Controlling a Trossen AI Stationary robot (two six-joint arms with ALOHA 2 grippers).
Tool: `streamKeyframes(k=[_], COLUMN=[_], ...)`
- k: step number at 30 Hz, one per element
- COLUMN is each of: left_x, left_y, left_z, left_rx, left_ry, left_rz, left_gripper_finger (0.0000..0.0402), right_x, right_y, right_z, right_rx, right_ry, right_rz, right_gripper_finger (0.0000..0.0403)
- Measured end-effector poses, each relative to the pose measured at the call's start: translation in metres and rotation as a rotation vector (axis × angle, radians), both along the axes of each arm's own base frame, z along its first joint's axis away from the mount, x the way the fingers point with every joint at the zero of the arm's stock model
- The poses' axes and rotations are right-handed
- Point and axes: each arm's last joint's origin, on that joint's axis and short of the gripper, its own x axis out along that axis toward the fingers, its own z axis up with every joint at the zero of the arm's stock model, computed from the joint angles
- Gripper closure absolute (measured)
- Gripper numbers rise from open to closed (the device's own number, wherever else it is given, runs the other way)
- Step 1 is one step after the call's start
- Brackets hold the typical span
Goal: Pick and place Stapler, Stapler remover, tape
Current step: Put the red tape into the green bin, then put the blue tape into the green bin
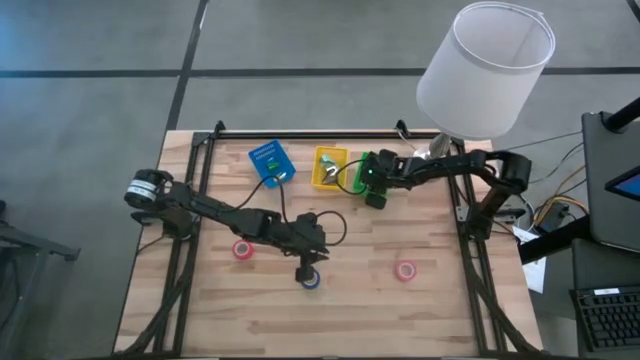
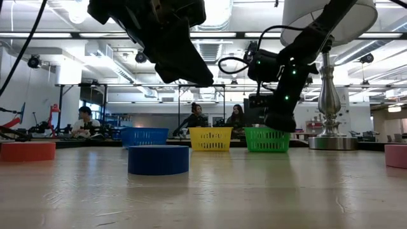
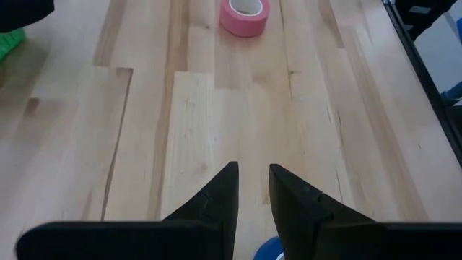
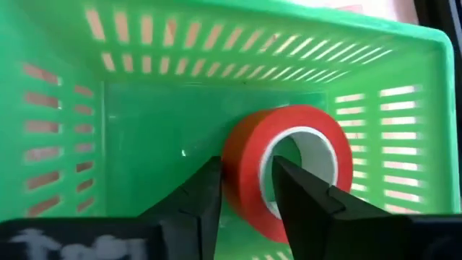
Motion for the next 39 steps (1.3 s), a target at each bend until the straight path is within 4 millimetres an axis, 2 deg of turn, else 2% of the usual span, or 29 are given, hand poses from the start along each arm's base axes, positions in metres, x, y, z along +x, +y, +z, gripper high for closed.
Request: streamKeyframes(k=[7, 14, 23, 28, 31, 39], left_x=[0.0, 0.0, -0.006, -0.01, -0.013, -0.027], left_y=[0.0, -0.001, -0.006, -0.012, -0.015, -0.012], left_z=[0.0, 0.0, -0.008, -0.016, -0.021, -0.044], left_rx=[0.0, -0.035, -0.212, -0.24, -0.208, -0.139], left_ry=[0.0, 0.011, 0.104, 0.143, 0.149, 0.212], left_rz=[0.0, 0.001, -0.052, -0.1, -0.144, -0.162], left_gripper_finger=[0.0321, 0.0321, 0.0321, 0.0321, 0.0321, 0.0321], right_x=[-0.002, -0.005, -0.016, -0.025, -0.029, -0.034], right_y=[-0.001, 0.007, 0.054, 0.084, 0.1, 0.126], right_z=[0.007, 0.024, 0.068, 0.092, 0.097, 0.087], right_rx=[-0.061, -0.191, -0.146, 0.089, 0.19, 0.214], right_ry=[-0.006, -0.003, -0.134, -0.305, -0.355, -0.322], right_rz=[-0.059, -0.118, -0.049, 0.064, 0.138, 0.26], right_gripper_finger=[0.0252, 0.0248, 0.0261, 0.026, 0.0259, 0.0263])
